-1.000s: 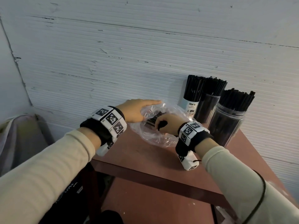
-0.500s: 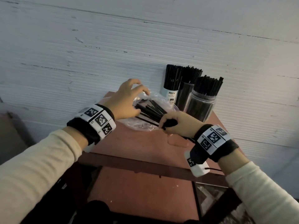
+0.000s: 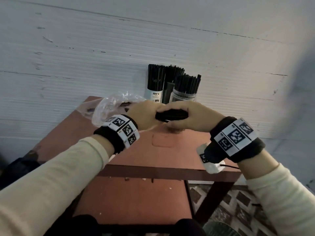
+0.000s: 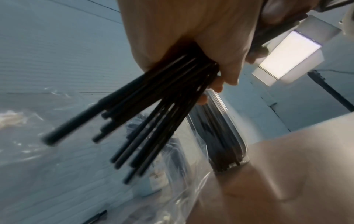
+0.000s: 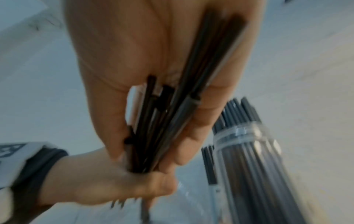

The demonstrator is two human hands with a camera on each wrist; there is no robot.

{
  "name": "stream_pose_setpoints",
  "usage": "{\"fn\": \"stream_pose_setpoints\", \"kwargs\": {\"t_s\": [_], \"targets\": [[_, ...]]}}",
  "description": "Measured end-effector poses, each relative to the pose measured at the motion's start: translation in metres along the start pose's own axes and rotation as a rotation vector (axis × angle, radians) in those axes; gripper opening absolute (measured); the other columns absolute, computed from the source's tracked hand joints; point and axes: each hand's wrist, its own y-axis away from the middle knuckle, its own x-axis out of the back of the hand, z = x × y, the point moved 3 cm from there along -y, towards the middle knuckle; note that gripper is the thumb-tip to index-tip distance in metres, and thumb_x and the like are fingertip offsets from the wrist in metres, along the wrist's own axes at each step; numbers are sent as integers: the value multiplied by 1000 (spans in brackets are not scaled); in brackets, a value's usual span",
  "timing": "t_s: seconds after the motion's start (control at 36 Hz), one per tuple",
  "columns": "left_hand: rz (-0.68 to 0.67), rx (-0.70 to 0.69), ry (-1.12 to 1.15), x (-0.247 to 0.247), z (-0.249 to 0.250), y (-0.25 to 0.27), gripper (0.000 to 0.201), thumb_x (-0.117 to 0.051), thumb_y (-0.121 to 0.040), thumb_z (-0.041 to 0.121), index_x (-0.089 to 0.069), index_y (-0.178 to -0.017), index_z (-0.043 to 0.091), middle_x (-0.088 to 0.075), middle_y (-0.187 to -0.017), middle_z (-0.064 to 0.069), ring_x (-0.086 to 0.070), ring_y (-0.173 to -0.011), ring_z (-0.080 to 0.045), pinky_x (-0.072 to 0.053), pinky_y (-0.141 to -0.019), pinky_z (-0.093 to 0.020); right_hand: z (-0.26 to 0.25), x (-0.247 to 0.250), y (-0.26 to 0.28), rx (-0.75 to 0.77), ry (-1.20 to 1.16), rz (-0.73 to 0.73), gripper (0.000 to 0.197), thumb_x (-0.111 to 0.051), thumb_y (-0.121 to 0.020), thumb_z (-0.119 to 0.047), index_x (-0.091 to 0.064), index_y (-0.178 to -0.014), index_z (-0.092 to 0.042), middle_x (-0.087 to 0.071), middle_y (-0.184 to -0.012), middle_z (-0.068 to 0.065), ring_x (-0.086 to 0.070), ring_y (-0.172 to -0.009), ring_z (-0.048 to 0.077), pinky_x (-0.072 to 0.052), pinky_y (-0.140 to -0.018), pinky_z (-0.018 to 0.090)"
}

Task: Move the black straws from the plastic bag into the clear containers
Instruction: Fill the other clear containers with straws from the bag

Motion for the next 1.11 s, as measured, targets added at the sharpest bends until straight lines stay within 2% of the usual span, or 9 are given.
{"fn": "stream_pose_setpoints", "kwargs": {"t_s": [0.11,0.19,0.28,0.44,0.53,0.72,0.86,1.0,1.11], "targets": [[27,195,323,1,0,-1,25,-62,-91,42,-58,-73,26,-60,-62,7,-63,-63,-18,-45,-61,-28,-8,34,8,34,138,283,42,-66,-86,-40,-58,-127,-36,-63,-110,-12,-57,-92,-5,-39,-81,10],[104,285,491,3,4,-8,31,-63,-91,45,-57,-72,22,-58,-61,5,-58,-56,-17,-44,-58,-26,-18,55,11,127,146,607,39,-65,-88,-39,-59,-125,-29,-59,-118,-10,-55,-101,1,-40,-85,13],[110,303,681,1,10,-15,34,-62,-91,46,-61,-73,17,-56,-58,4,-59,-60,-15,-51,-73,-34,-27,62,6,194,26,794,41,-60,-93,-32,-50,-132,-23,-51,-132,-10,-53,-111,4,-46,-88,17],[37,342,937,-16,18,-16,9,-72,-87,24,-67,-89,18,-69,-79,0,-67,-79,-13,-53,-90,-33,-35,42,-17,152,22,587,37,-43,-102,-32,-54,-132,-15,-55,-122,-12,-52,-104,-5,-41,-92,9],[31,420,1005,-22,12,-12,12,-73,-86,17,-68,-96,12,-71,-85,-1,-70,-83,-16,-52,-99,-42,-27,23,-28,101,116,410,40,-40,-102,-37,-64,-117,-8,-66,-115,0,-59,-104,10,-40,-83,8],[32,430,989,-14,14,-12,12,-74,-85,11,-63,-89,14,-70,-91,-13,-69,-88,-20,-52,-89,-35,-18,7,-40,202,105,438,49,-55,-96,-36,-45,-140,-20,-48,-141,-4,-40,-131,5,-29,-108,17],[-164,508,947,-26,6,-3,38,-77,-78,6,-63,-108,-11,-67,-110,-26,-64,-108,-33,-49,-102,-39,-5,-8,-47,167,130,469,22,-59,-91,-15,-64,-112,-11,-60,-115,1,-55,-109,10,-32,-93,4],[-328,589,955,-43,1,6,35,-73,-87,16,-66,-120,5,-65,-125,-7,-59,-103,-6,-41,-77,-13,-7,-12,-42,161,67,582,25,-61,-86,-5,-63,-111,-8,-56,-112,4,-51,-99,6,-31,-88,-1],[-335,560,908,-43,0,8,28,-69,-91,27,-70,-108,5,-67,-124,-9,-58,-118,-15,-41,-91,-16,-11,-14,-38,172,37,589,26,-60,-87,-5,-63,-113,-9,-59,-110,2,-52,-99,5,-33,-87,1]]}}
